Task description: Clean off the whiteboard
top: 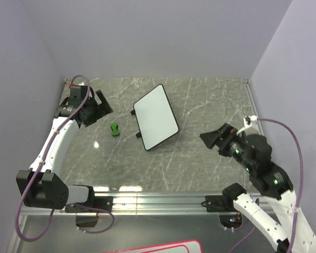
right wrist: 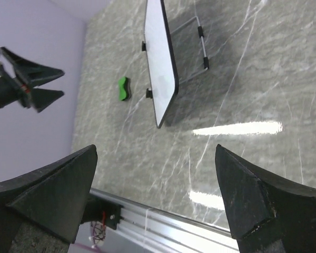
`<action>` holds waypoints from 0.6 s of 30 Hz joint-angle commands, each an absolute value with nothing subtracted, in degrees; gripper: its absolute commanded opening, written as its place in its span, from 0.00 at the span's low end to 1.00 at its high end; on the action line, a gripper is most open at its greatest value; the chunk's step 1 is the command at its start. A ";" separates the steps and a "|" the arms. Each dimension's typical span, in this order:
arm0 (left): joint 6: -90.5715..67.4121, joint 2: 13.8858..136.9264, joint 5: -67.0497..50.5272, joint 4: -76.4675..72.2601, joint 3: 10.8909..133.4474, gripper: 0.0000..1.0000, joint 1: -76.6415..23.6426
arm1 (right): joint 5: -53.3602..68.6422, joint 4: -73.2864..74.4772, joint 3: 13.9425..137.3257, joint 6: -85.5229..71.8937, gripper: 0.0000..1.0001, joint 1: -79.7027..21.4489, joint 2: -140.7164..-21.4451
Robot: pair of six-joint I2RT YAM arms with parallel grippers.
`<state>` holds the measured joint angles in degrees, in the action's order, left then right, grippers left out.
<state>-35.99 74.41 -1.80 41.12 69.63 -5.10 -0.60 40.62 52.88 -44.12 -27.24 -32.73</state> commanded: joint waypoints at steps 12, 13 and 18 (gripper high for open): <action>-36.47 74.36 2.99 49.22 84.81 0.99 -9.14 | 2.81 47.98 41.31 -49.13 0.99 -27.33 -2.92; -36.56 74.01 3.34 49.22 84.55 0.99 -9.23 | 2.64 48.51 41.22 -48.70 0.99 -27.33 -1.77; -37.26 73.74 3.78 49.75 84.55 0.99 -9.49 | 0.09 54.03 43.41 -48.69 0.99 -27.33 4.82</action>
